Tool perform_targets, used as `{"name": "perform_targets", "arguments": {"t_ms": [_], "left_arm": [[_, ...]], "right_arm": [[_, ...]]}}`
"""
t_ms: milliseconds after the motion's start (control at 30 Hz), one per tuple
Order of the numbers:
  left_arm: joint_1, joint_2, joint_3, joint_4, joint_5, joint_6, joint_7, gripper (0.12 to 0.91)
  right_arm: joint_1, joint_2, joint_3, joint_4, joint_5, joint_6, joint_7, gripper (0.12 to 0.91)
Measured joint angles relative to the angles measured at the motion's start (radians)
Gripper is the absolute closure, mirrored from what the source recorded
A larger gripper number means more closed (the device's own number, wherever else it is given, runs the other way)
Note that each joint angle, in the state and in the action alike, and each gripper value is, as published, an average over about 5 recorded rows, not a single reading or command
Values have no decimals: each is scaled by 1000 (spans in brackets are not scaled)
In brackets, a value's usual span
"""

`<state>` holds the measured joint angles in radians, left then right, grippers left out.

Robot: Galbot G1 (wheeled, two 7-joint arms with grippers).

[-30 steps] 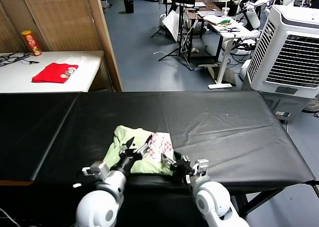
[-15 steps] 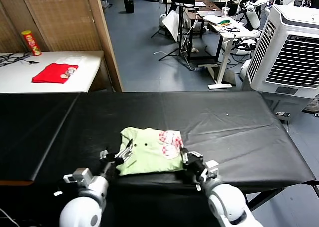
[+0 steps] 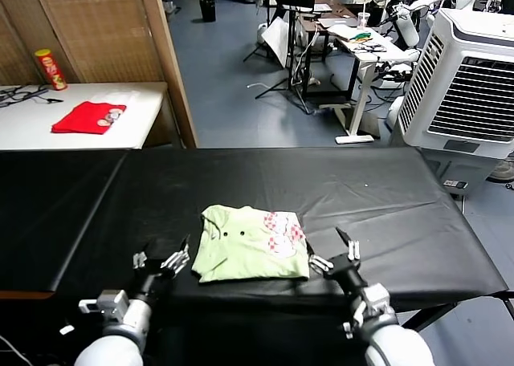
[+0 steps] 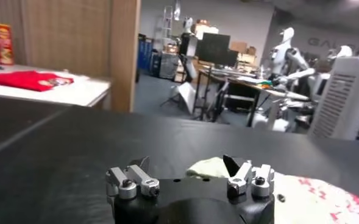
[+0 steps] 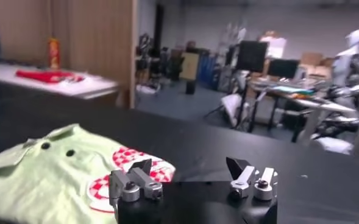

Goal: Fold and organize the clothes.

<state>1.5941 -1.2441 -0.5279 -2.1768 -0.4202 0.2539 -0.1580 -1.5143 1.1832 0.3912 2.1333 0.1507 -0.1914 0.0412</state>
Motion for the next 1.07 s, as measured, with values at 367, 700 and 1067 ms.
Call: {"name": "perform_targets", "arguments": {"t_ms": [367,700,1067], "left_arm": [[202,47,-40,-66,67,-58,5,232],[377,32,-66,-167,66,-32,-26,232],[429,29,-68,-216,59,-8,-24,232]], "right_arm": [[-286,20,75,95,-26,197,108,227],[-509,12,105,198,-24,129,207,227],[-572,24,88,248,60,15,248,227]]}}
